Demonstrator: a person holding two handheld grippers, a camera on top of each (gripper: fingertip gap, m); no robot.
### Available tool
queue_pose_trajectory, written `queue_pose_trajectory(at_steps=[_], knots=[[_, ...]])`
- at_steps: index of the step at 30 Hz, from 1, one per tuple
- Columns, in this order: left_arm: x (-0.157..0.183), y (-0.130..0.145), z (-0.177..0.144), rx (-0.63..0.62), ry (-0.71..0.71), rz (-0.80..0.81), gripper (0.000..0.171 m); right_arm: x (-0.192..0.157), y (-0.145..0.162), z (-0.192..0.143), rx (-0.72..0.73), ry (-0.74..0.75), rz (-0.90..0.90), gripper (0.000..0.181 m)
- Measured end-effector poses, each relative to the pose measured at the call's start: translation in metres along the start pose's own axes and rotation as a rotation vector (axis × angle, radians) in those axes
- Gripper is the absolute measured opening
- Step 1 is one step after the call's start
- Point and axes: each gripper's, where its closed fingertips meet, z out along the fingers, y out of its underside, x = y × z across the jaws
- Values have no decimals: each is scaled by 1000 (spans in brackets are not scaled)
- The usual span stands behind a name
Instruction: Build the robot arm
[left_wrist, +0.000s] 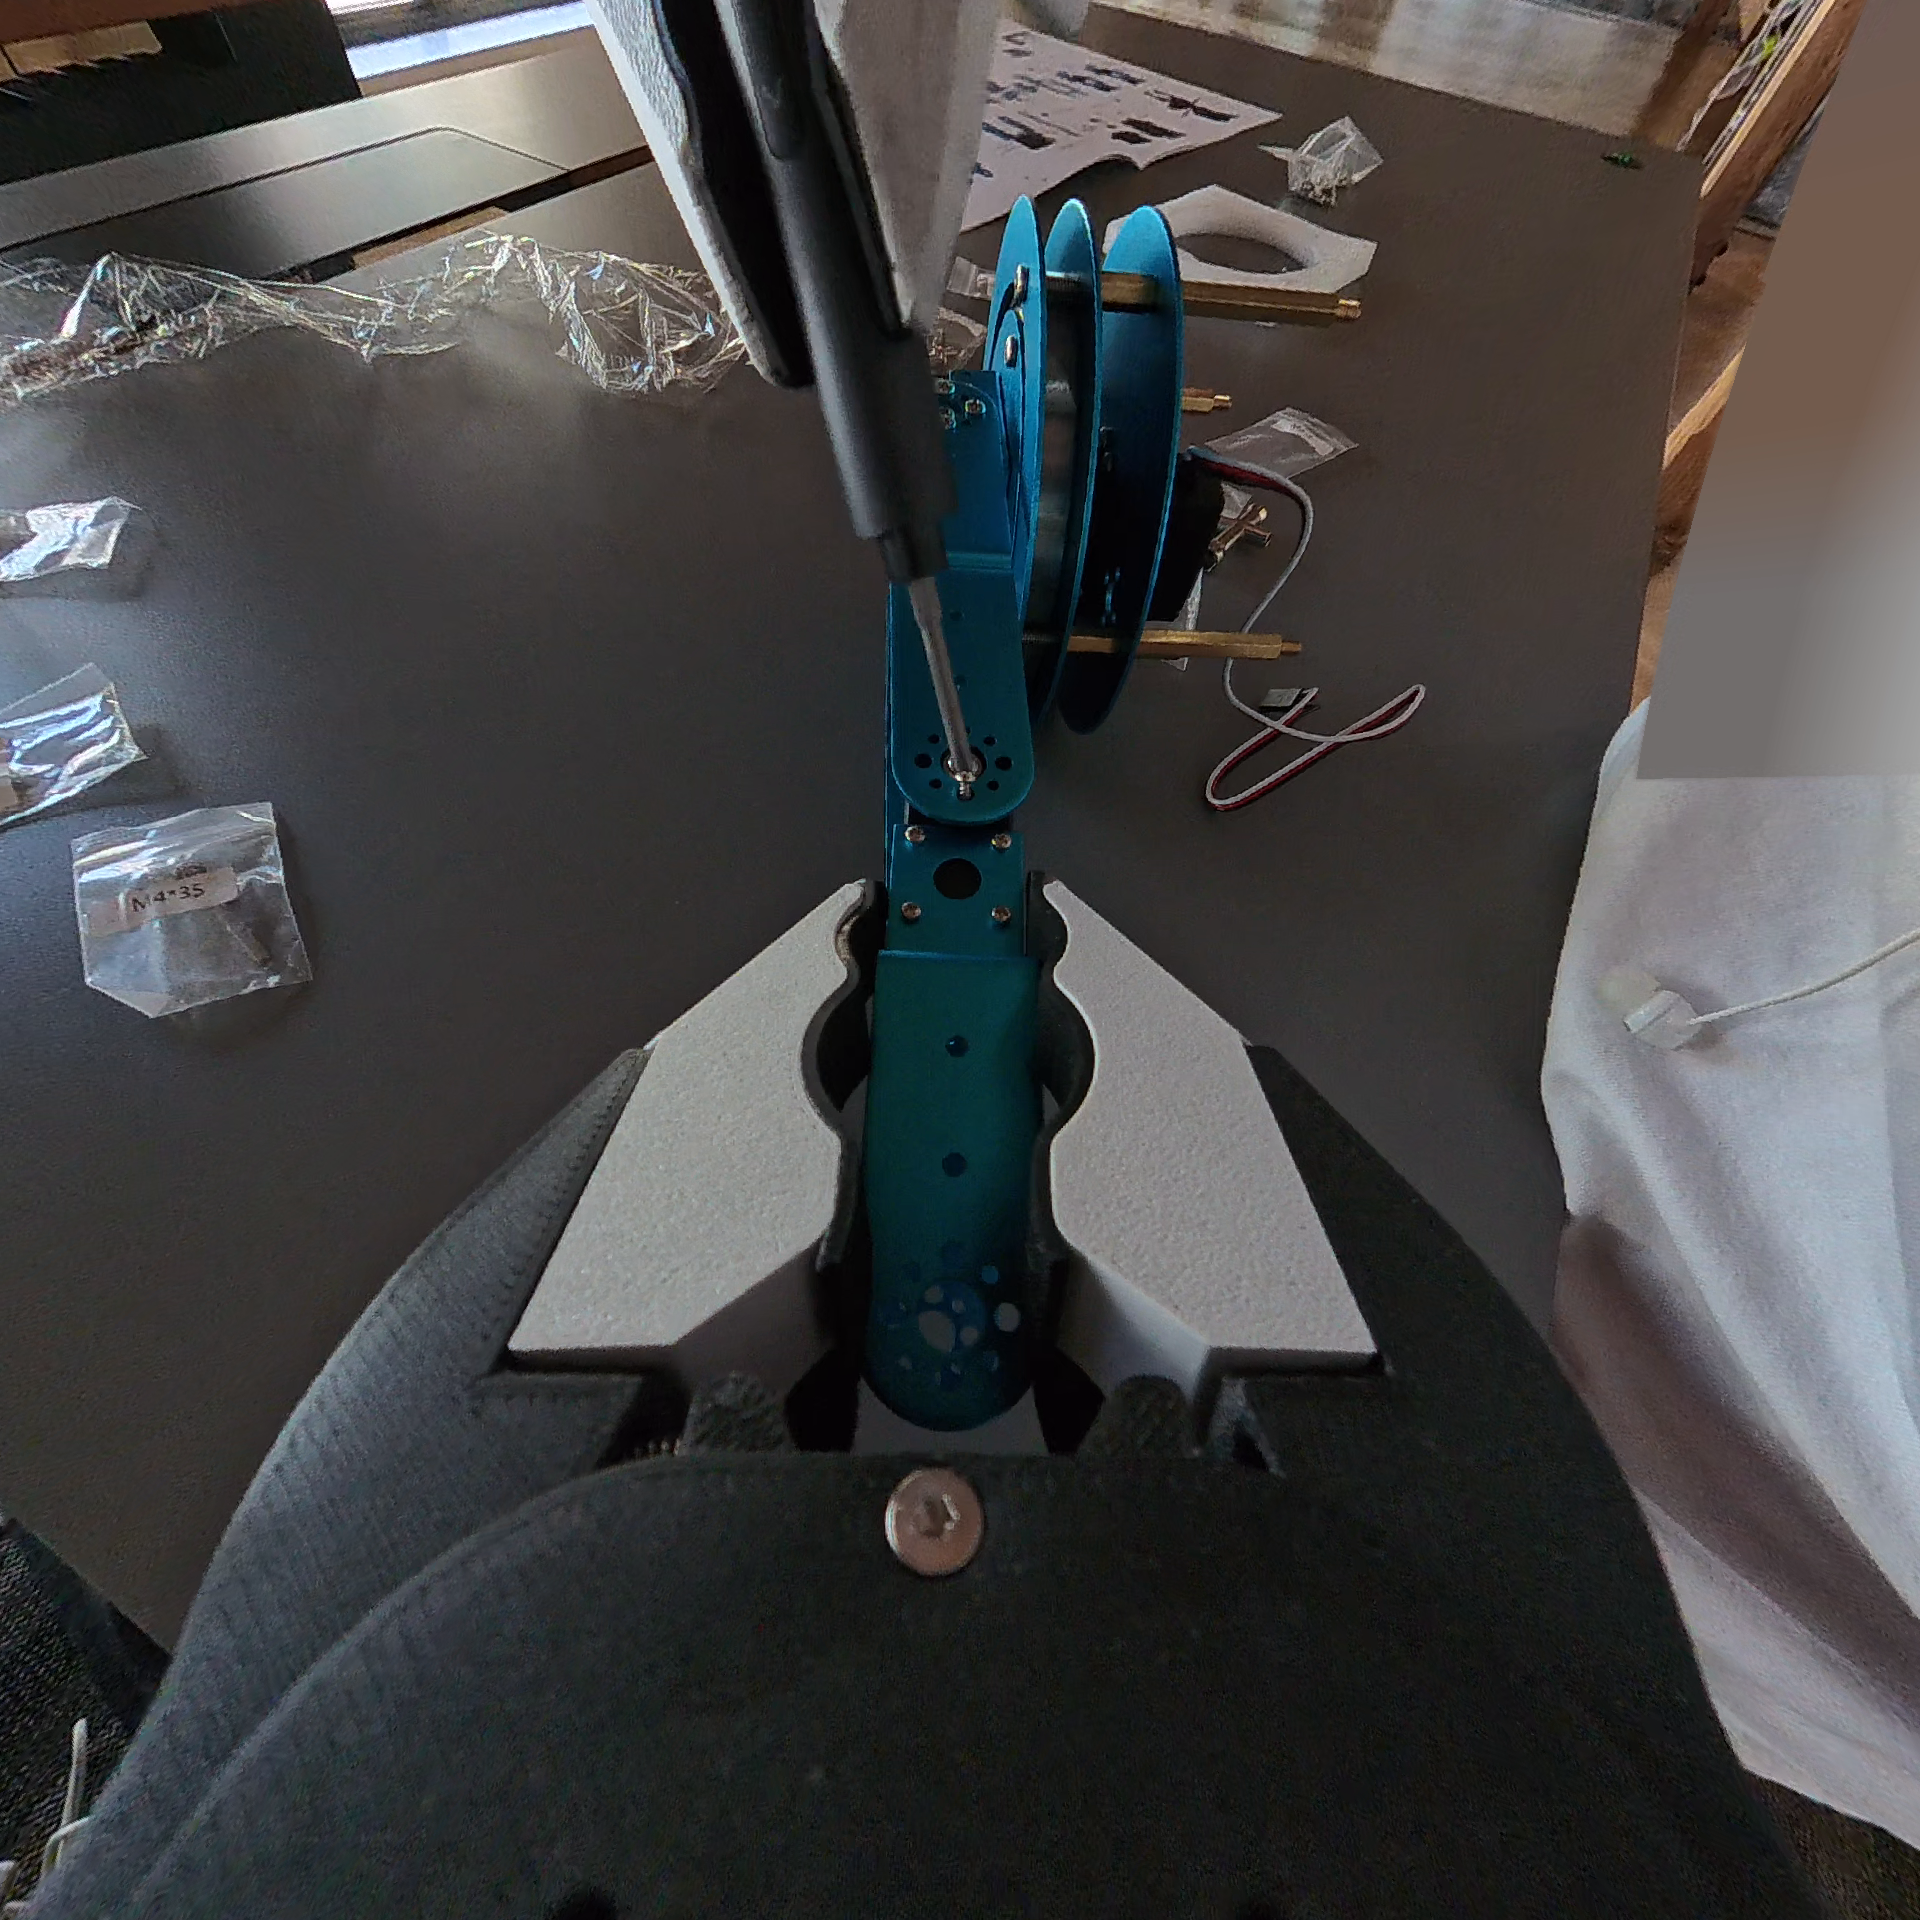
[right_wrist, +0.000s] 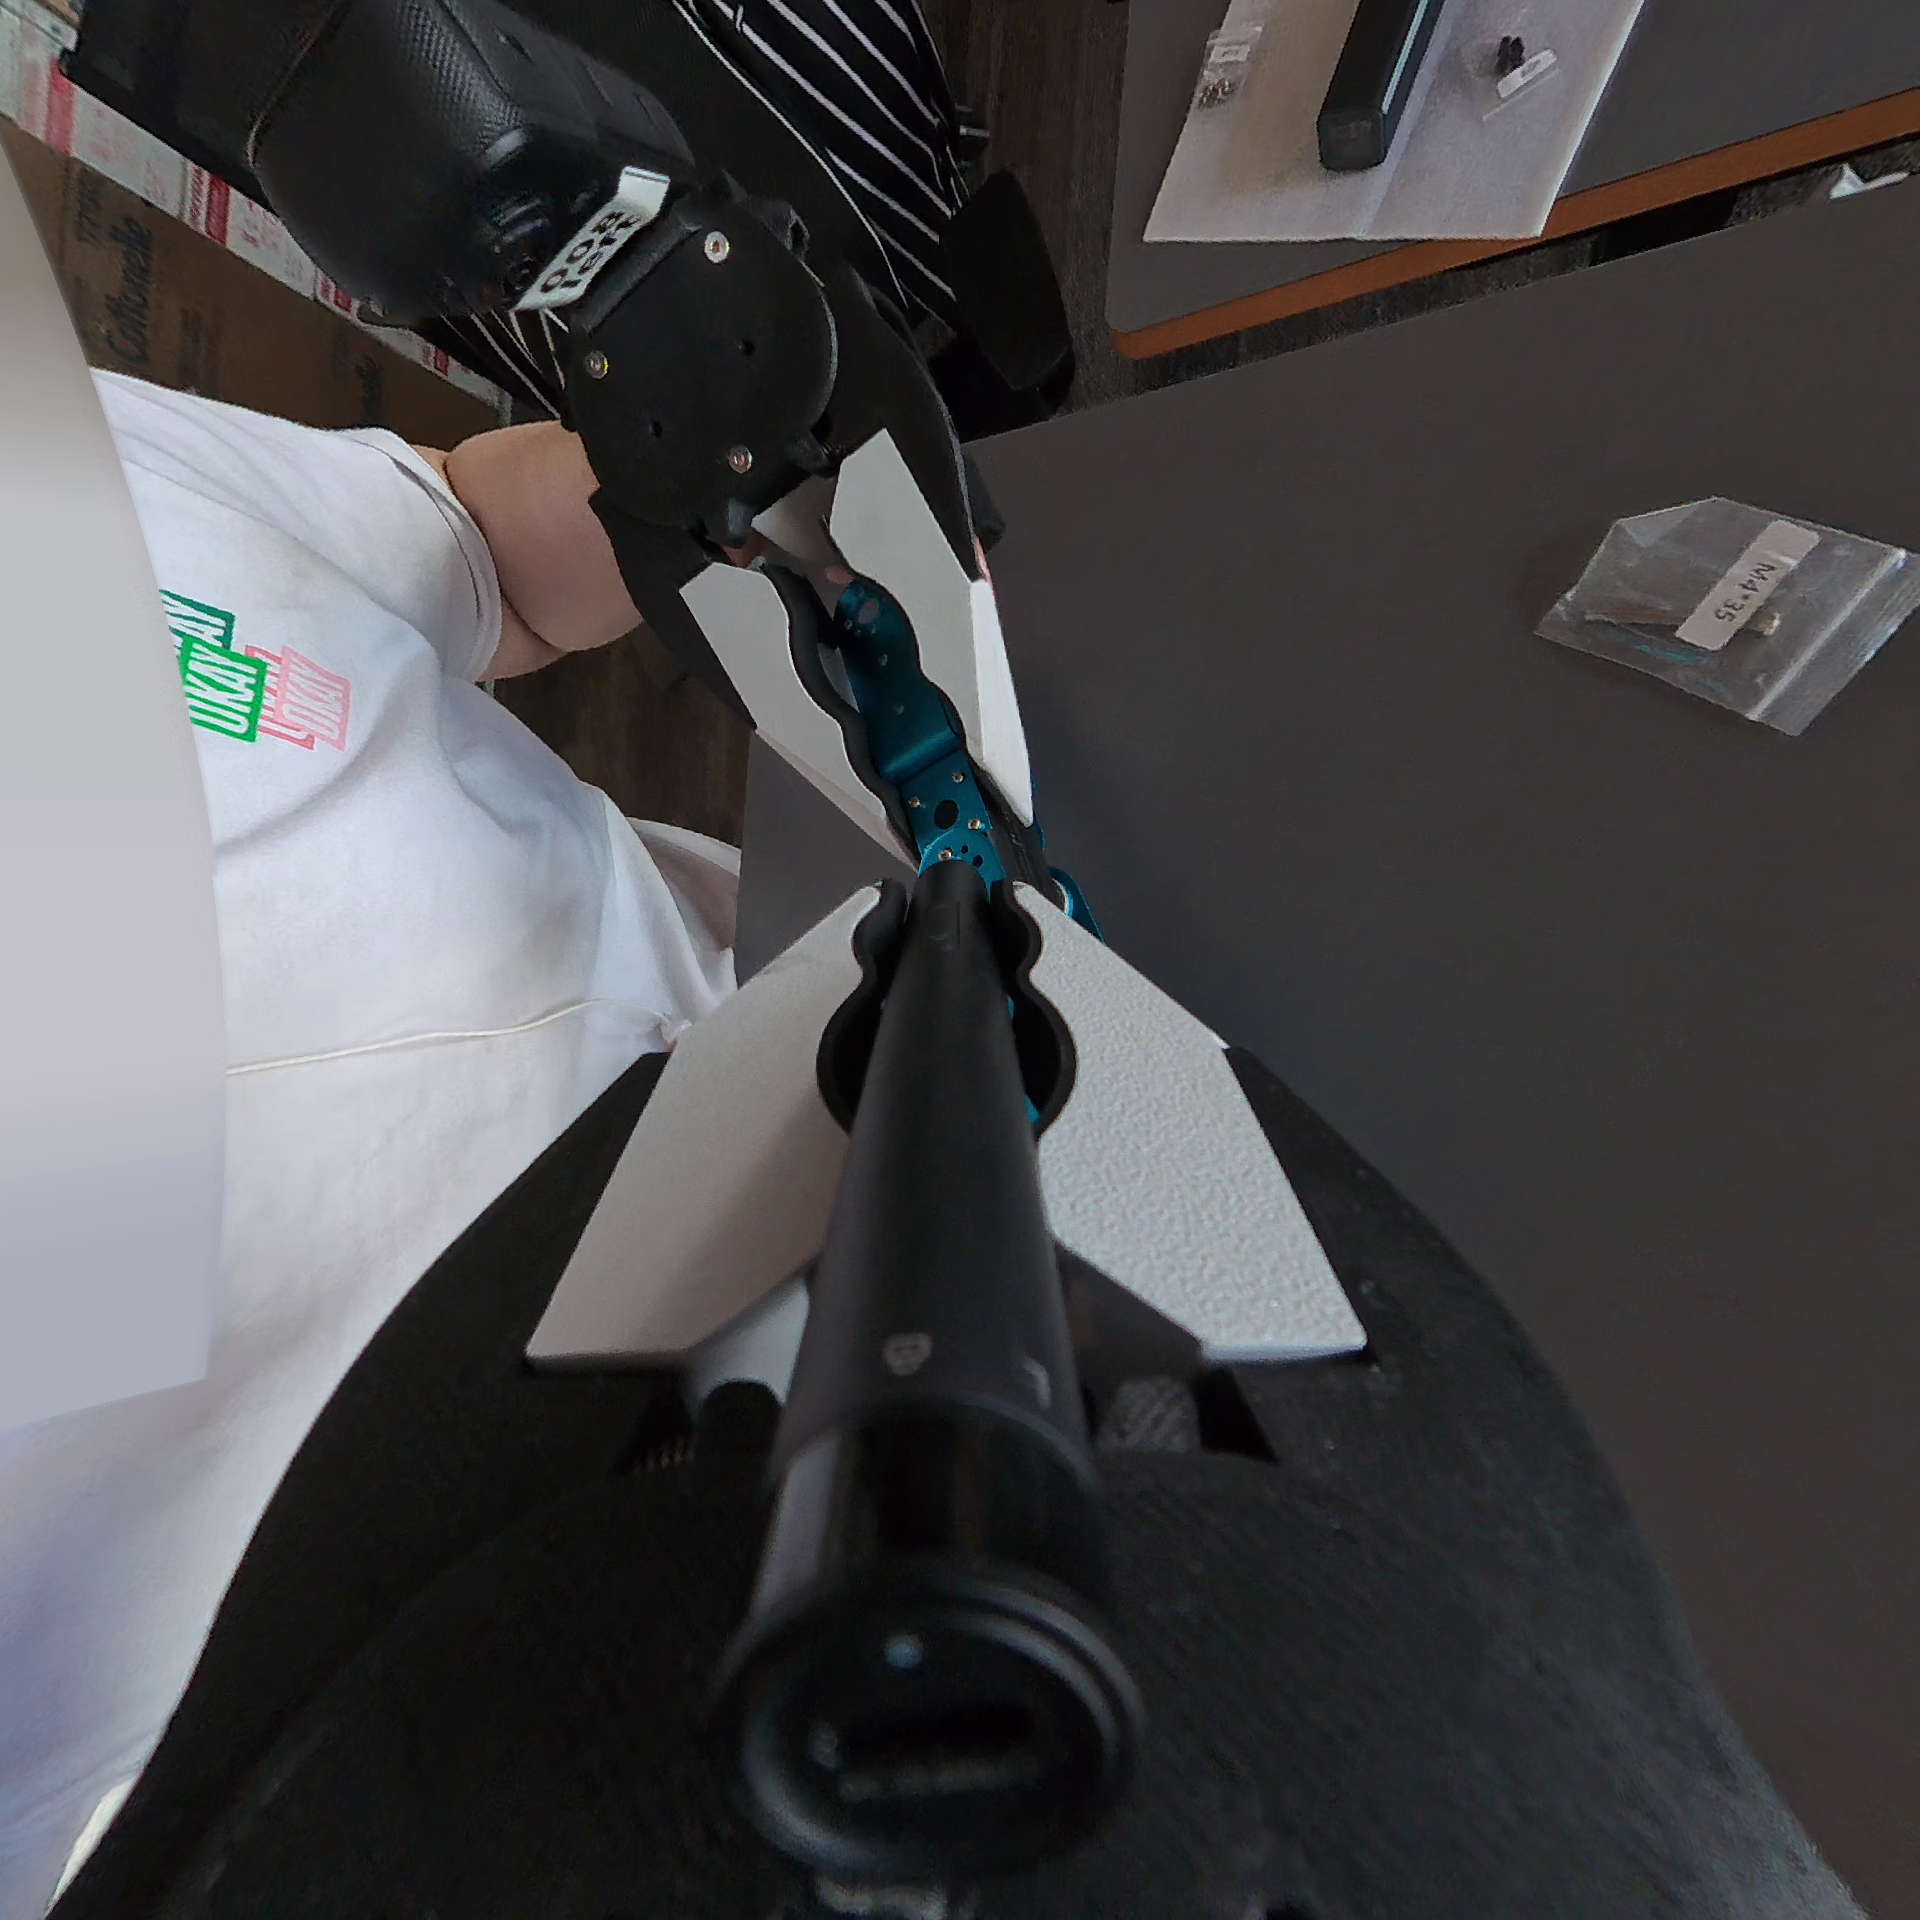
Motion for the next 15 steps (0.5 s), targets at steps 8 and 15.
queue_pose_trajectory(at_steps=[8, 15], knots=[[0, 0, 0, -4, 1, 2, 26, -3, -3, 2, -82, 37, -39, 18], [1, -1, 0, -13, 1, 2, 26, -6, -10, 5, -232, 95, -70, 18]])
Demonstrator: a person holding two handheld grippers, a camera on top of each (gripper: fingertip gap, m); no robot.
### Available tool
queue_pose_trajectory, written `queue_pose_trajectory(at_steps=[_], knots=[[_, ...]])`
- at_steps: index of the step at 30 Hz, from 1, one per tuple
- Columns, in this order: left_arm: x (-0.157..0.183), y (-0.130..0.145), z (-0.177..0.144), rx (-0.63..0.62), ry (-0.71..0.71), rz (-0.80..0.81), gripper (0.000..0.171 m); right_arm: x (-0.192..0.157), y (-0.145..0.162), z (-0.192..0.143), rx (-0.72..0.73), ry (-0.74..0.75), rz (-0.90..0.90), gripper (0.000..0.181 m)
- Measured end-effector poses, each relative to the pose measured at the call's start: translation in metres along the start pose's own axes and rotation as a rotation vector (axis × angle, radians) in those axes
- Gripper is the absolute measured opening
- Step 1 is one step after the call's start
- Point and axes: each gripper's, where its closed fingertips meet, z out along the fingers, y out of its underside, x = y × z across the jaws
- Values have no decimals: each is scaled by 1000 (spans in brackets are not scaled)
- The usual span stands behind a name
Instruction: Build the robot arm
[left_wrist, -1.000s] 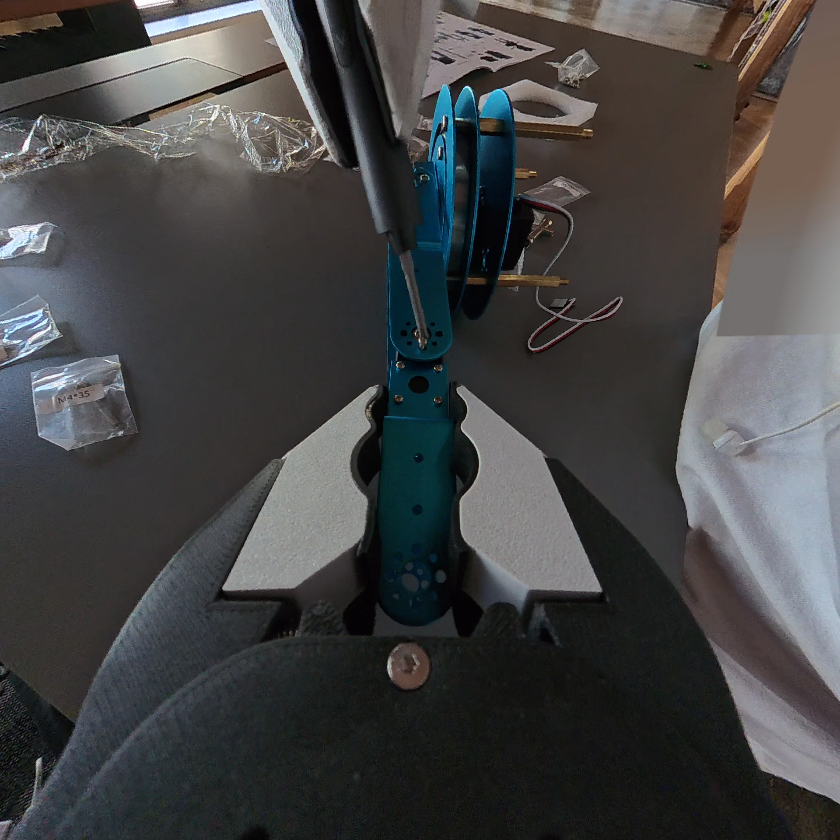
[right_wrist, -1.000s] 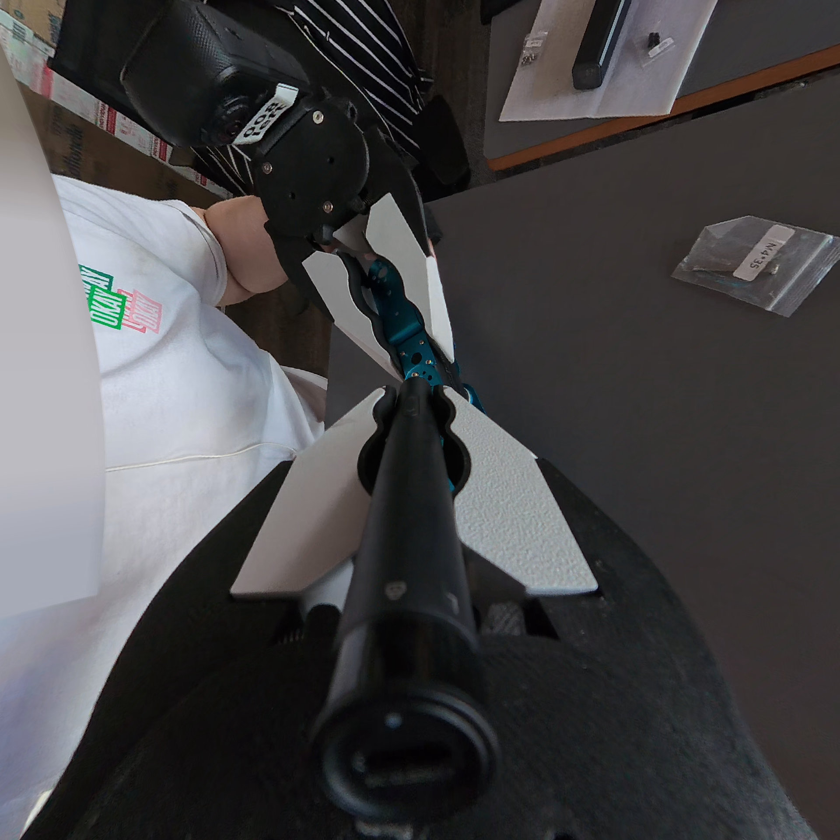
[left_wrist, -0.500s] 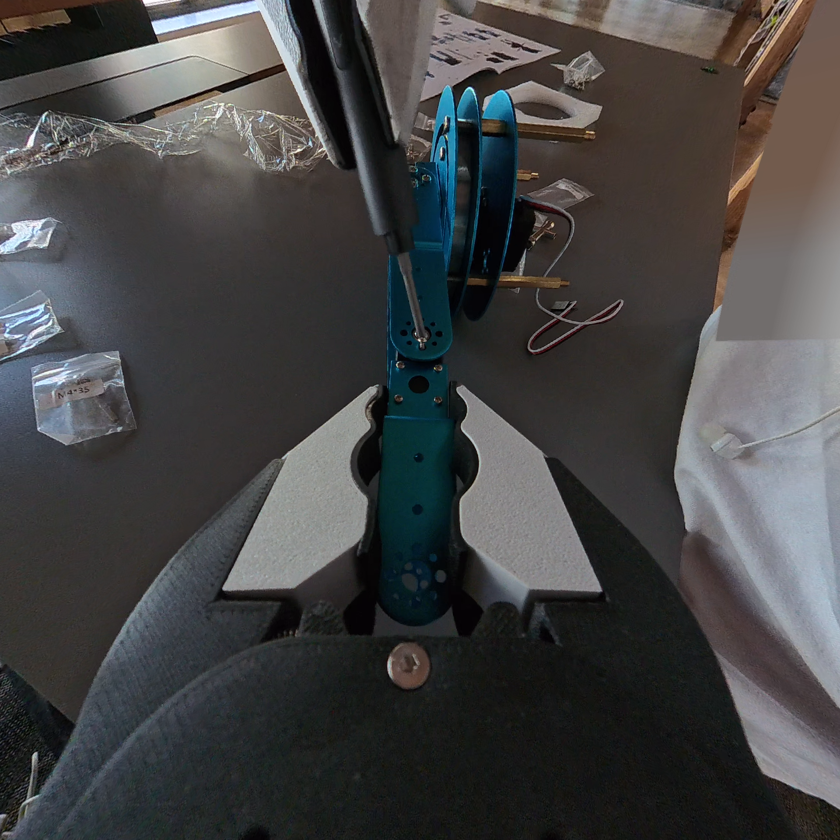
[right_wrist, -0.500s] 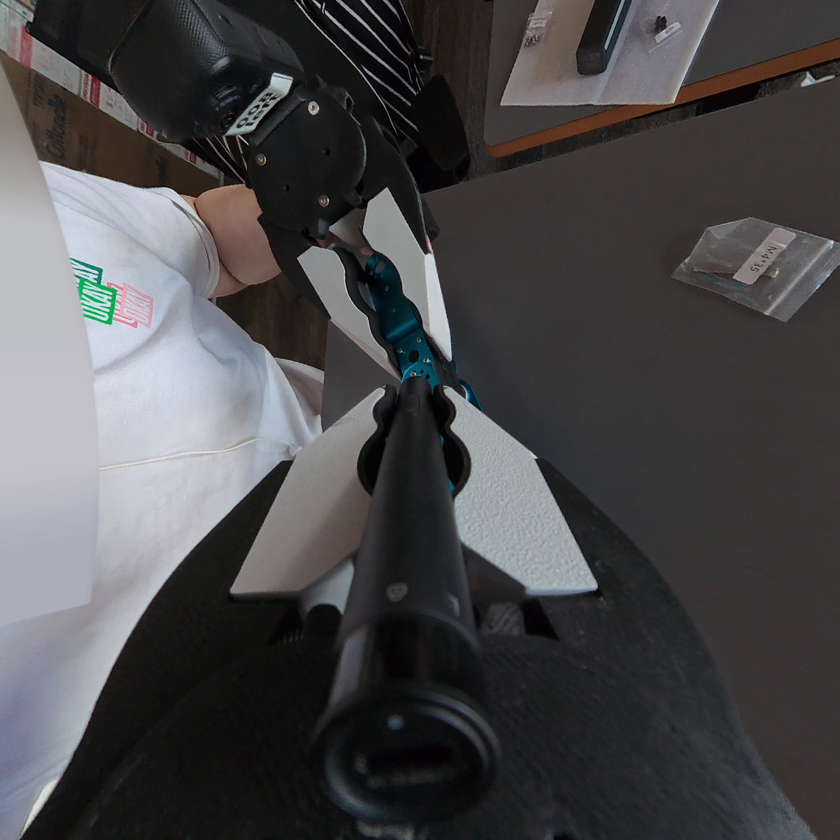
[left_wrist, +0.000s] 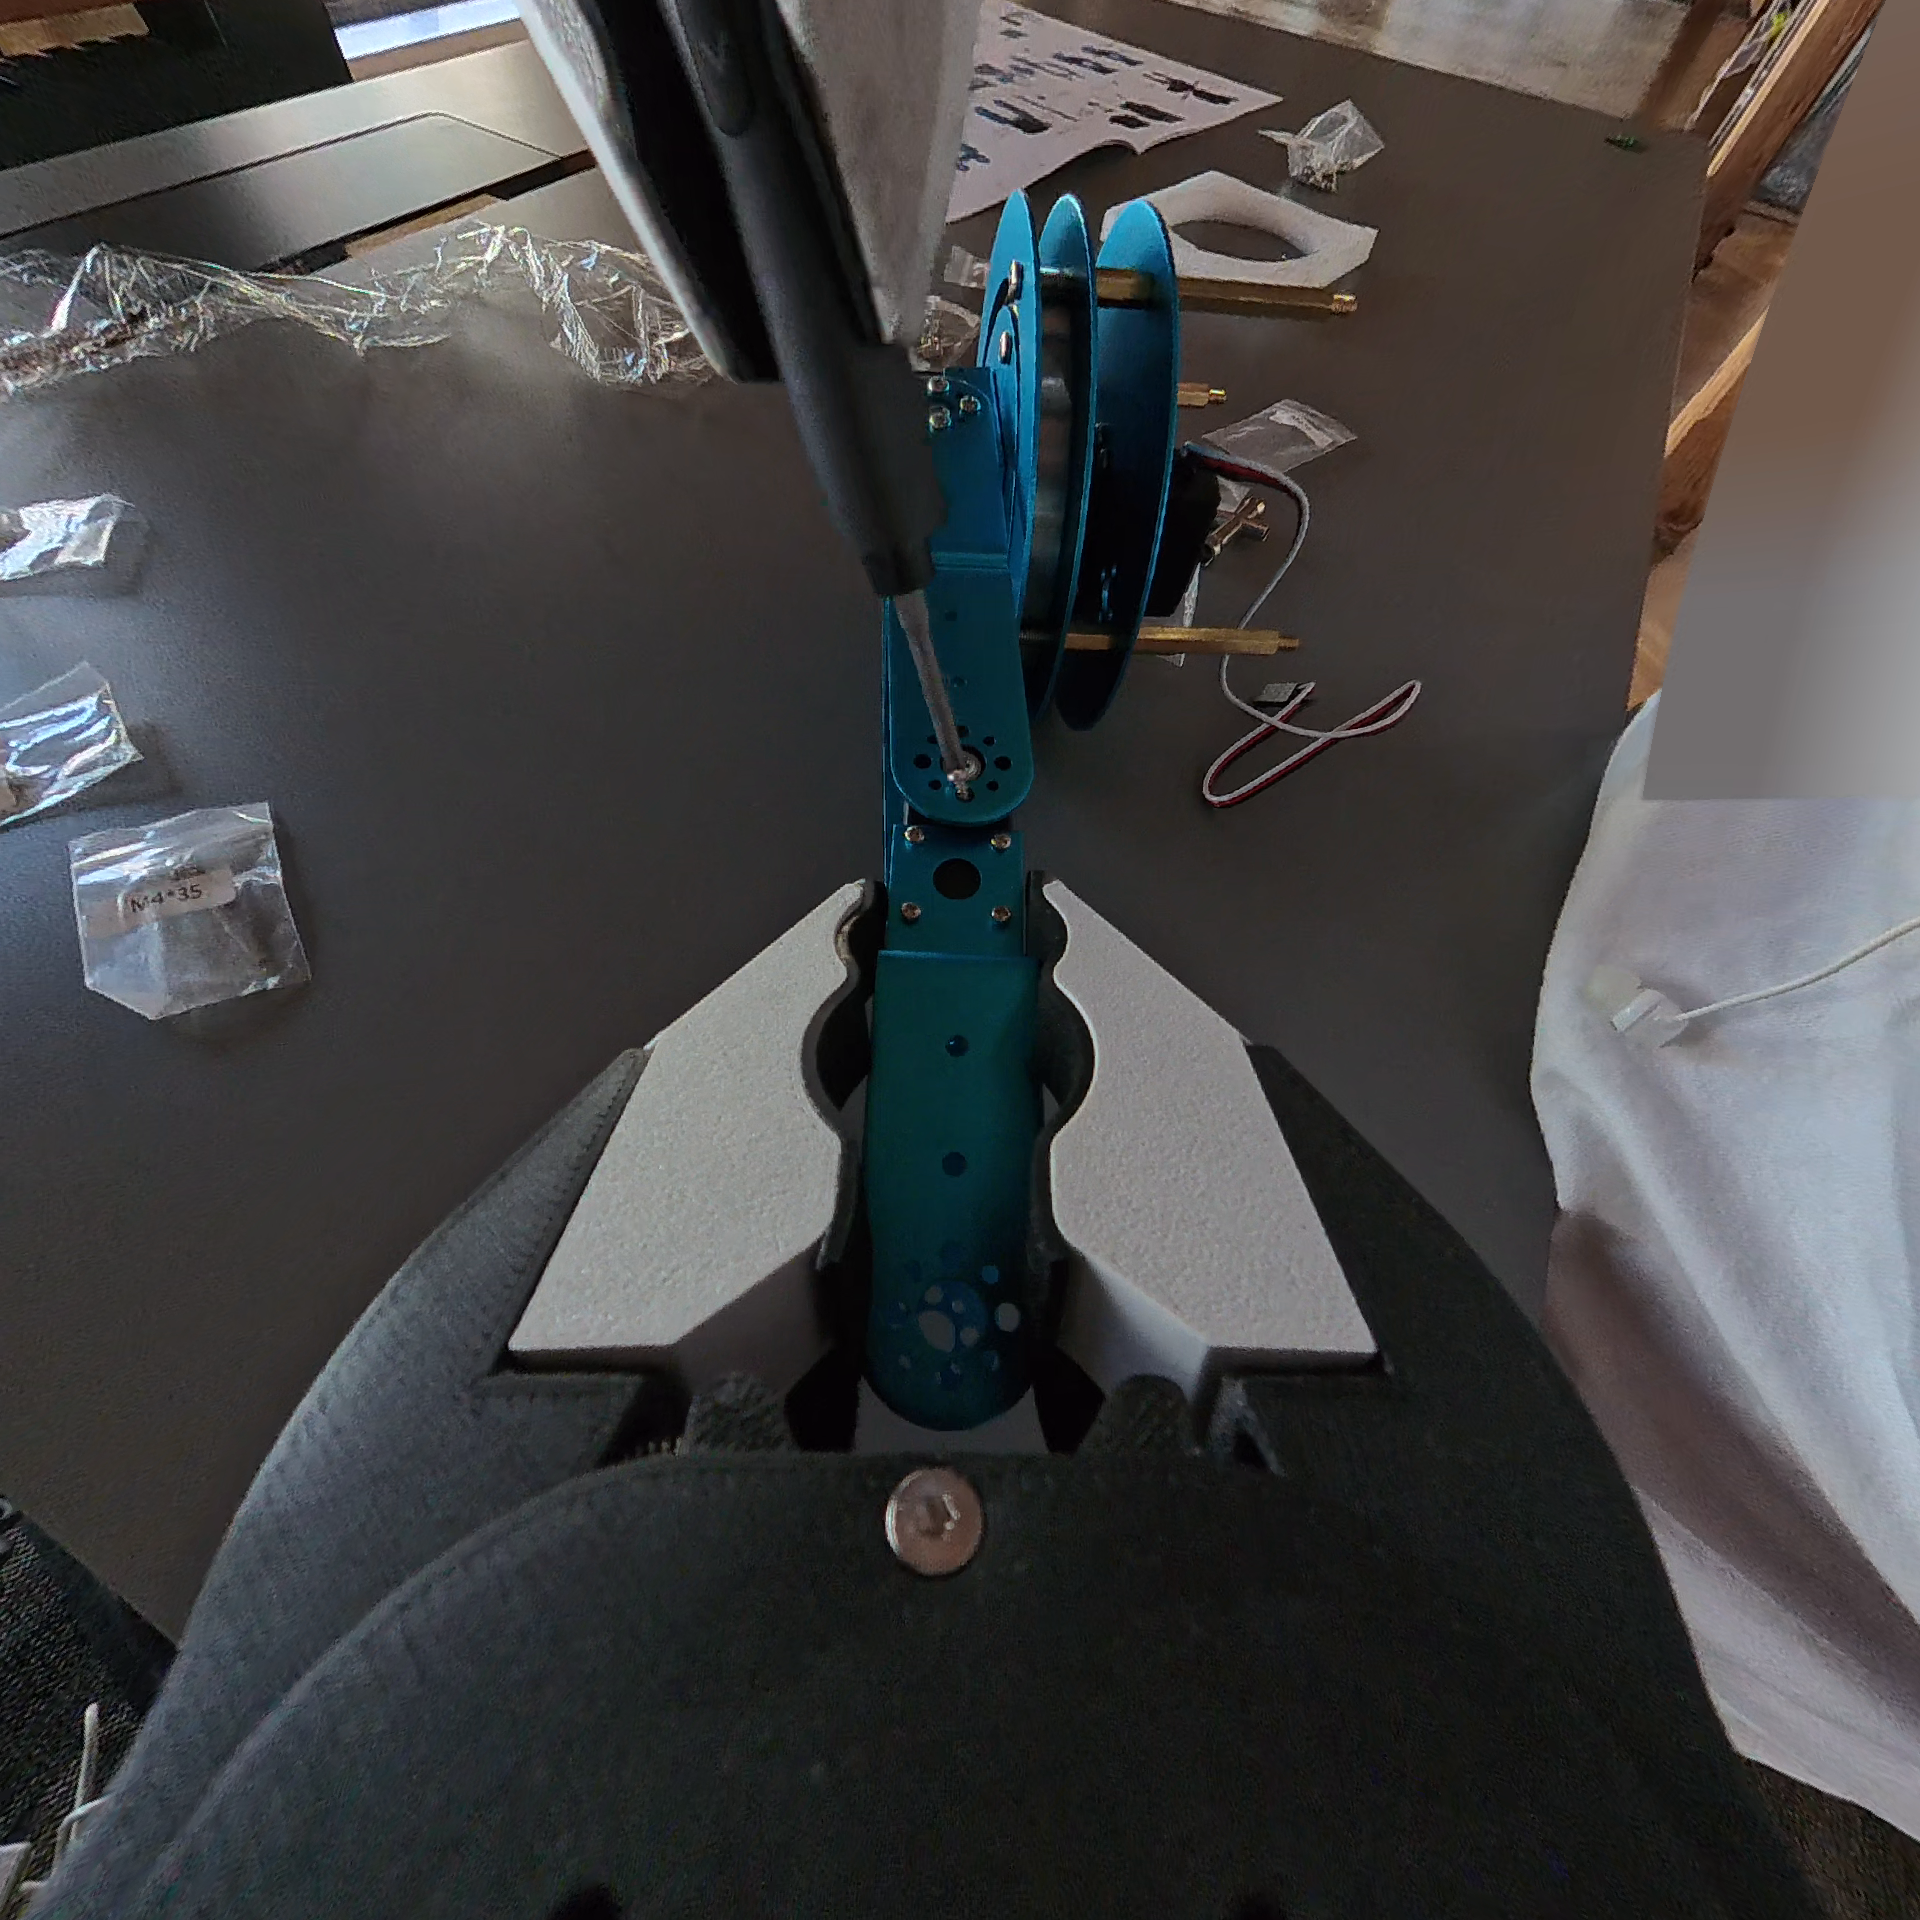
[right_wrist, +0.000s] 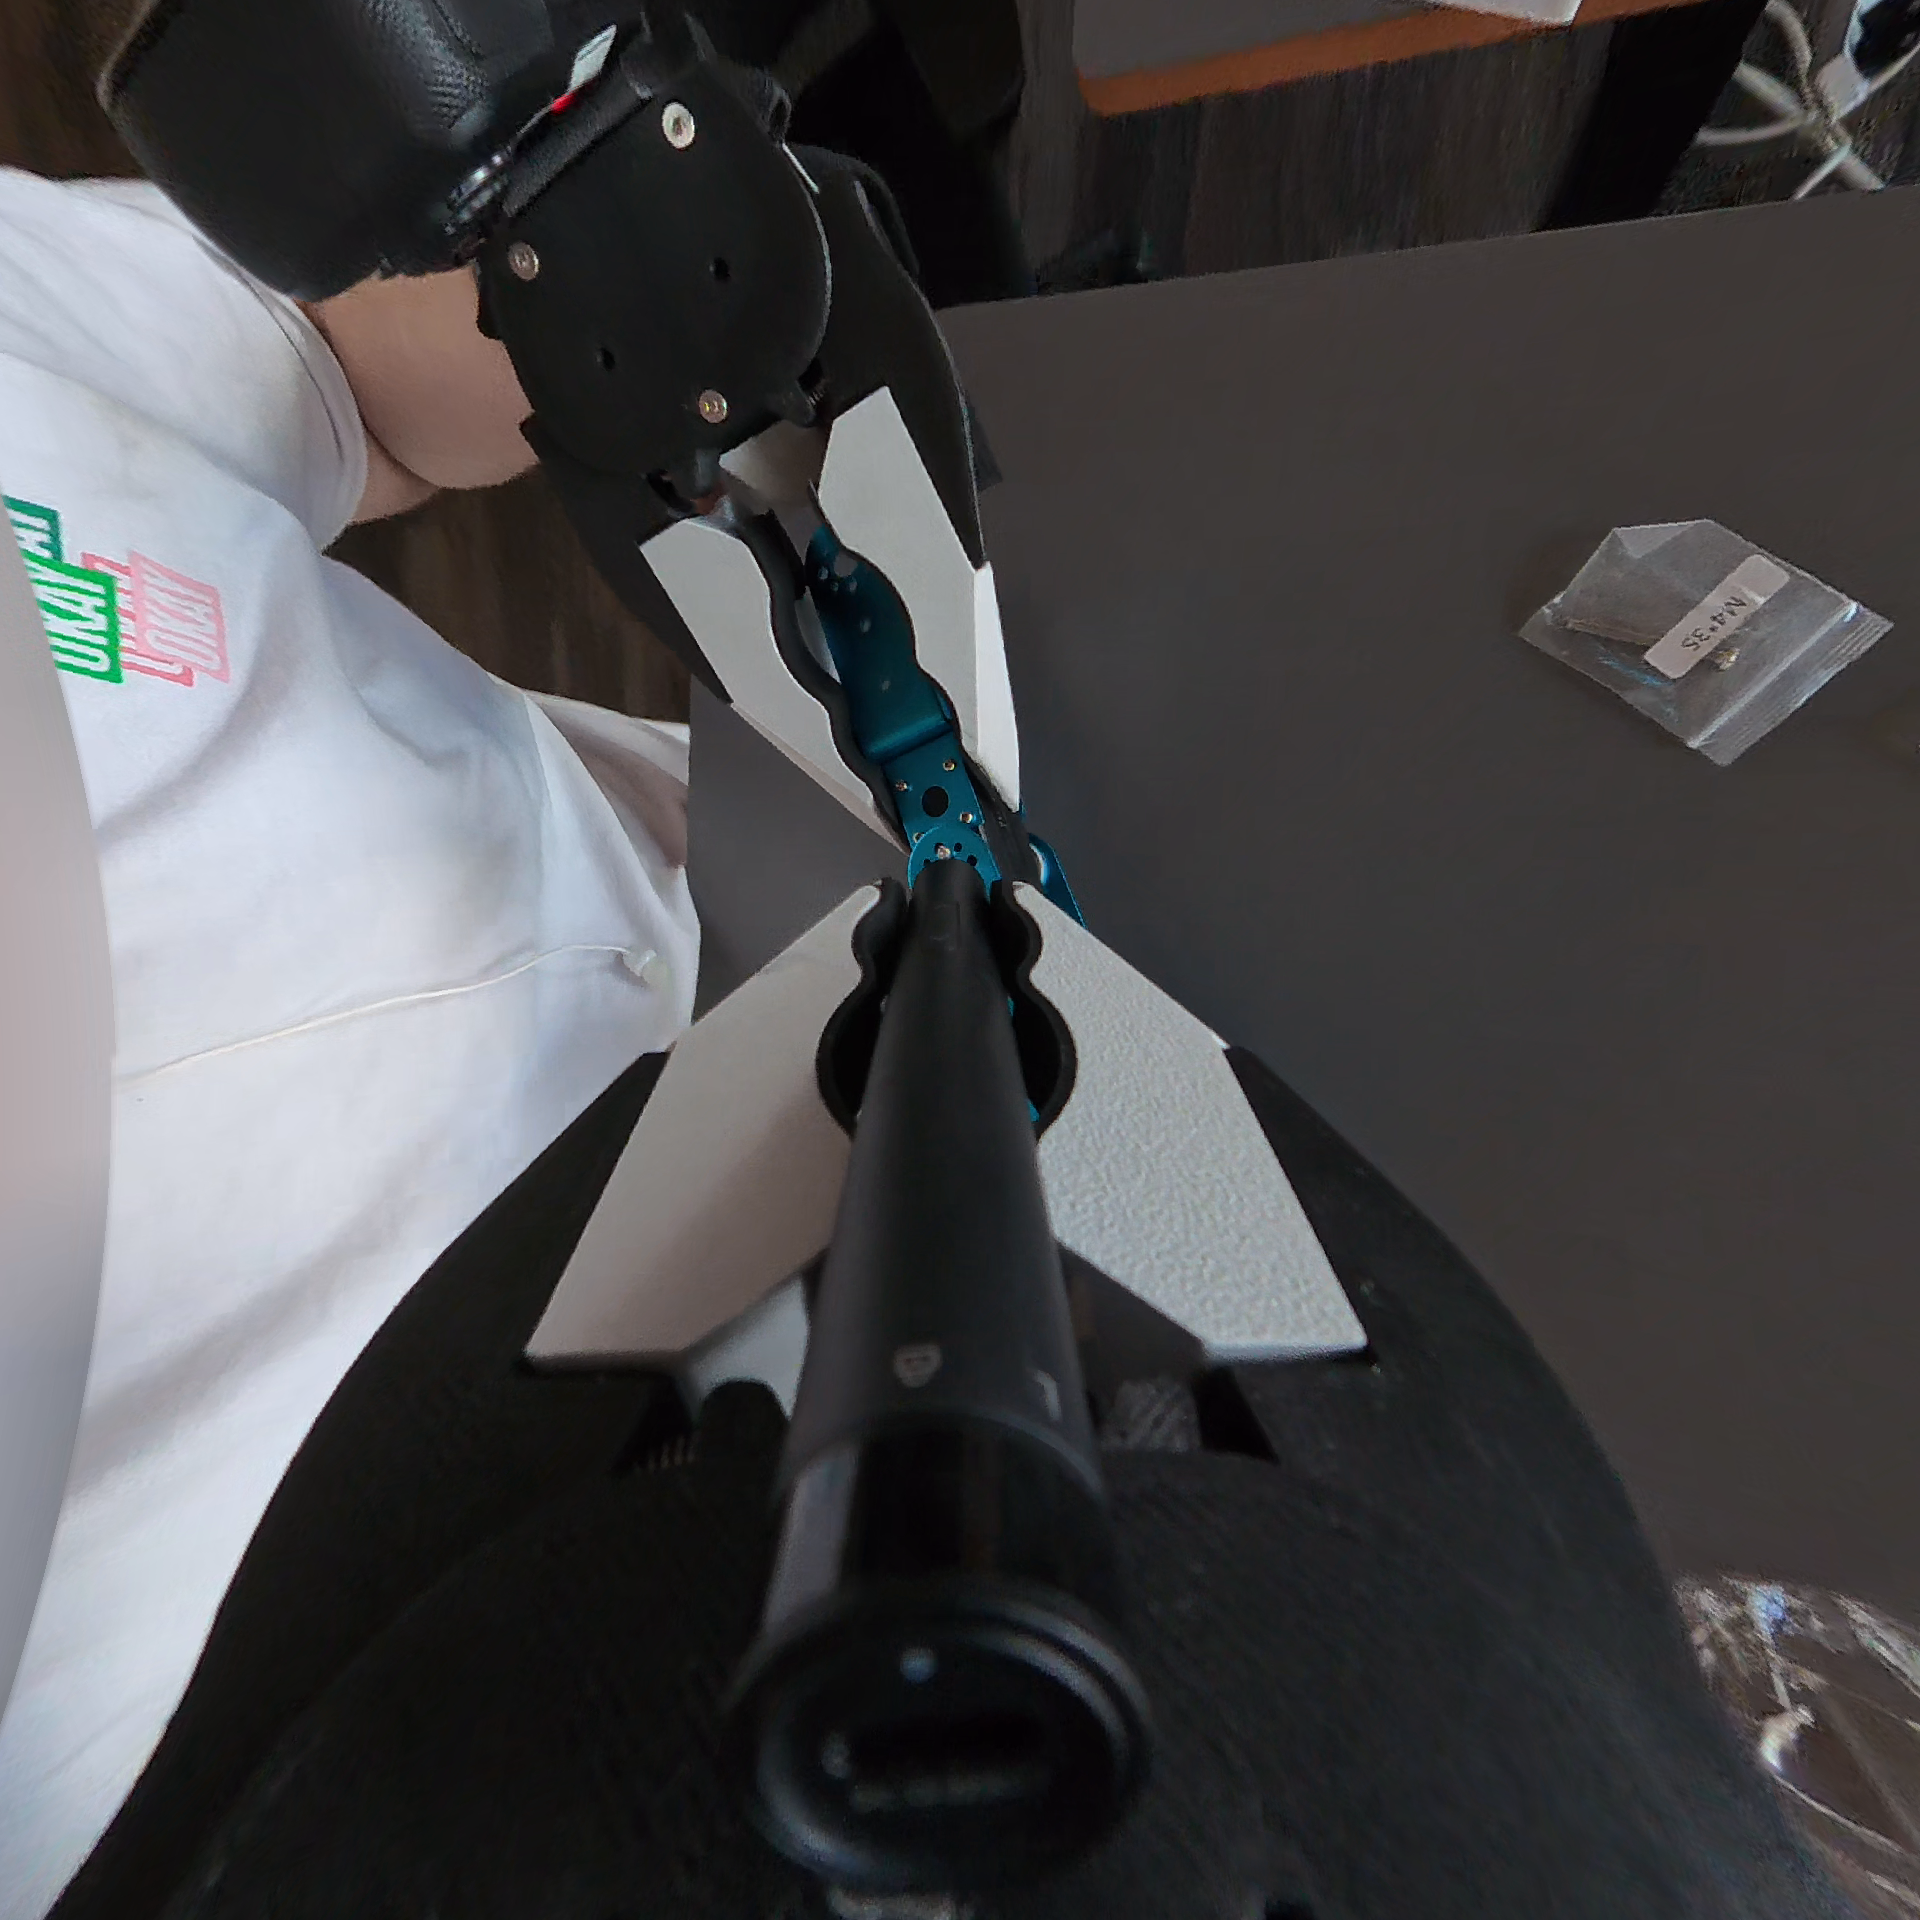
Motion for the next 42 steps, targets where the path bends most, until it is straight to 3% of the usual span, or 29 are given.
queue_pose_trajectory(at_steps=[13, 42], knots=[[0, -1, 0, 1, 2, -5, 26, -9, -8, 5, -242, 42, -125, 18], [3, 0, 0, -2, 5, -9, 26, -6, 0, -2, -184, 50, -102, 18]])
